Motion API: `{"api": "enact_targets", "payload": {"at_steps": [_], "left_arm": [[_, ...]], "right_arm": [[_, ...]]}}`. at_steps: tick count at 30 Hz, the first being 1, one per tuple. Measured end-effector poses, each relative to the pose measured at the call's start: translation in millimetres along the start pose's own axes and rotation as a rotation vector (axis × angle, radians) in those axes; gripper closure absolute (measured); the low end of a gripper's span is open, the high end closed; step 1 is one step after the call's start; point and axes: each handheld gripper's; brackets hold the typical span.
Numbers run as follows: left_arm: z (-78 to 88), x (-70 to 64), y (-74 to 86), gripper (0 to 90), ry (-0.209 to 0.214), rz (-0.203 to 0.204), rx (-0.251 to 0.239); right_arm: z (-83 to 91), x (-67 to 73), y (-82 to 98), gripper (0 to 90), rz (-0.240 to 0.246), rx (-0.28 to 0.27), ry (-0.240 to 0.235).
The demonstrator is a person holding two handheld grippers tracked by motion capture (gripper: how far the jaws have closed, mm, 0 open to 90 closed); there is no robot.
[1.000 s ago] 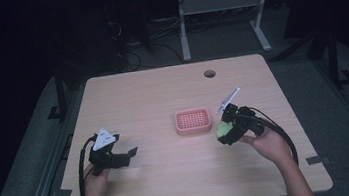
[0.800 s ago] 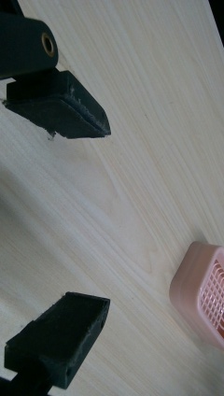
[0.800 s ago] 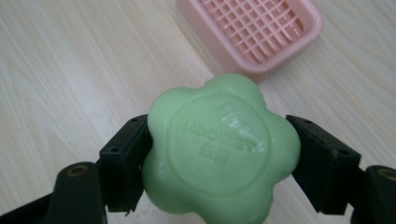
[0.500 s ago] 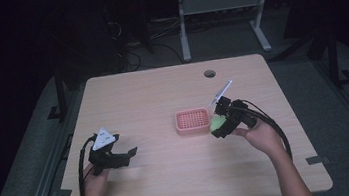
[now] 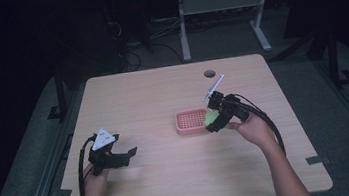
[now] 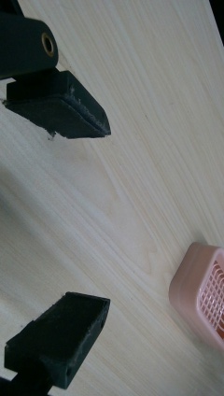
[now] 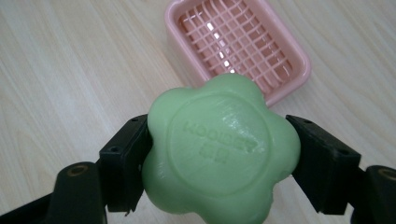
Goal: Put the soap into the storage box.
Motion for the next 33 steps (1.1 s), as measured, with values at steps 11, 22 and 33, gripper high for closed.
{"api": "enact_targets", "payload": {"at_steps": [11,22,33], "left_arm": [[0.6,0.4,0.1,14.4,0.001,0.003,0.002],[0.6,0.4,0.1,14.4,0.002,0.004,0.000],[0.7,1.0,0.1,14.4,0.004,0.005,0.001]], "right_arm": [[-5.2,-4.6,-21.6,25.9,0.018,-0.002,-0.004],[-14.5,-11.0,-38.4,25.9,0.020,0.007,-0.006],[-25.5,-18.6,-50.9,25.9,0.007,0.006,-0.018]]}}
Point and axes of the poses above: each handheld gripper's, and its own axes: z roughly backward along the jaws, y roughly out of its underside, x roughly to its left, and after that the axes turned 5 degrees about -y, right-handed
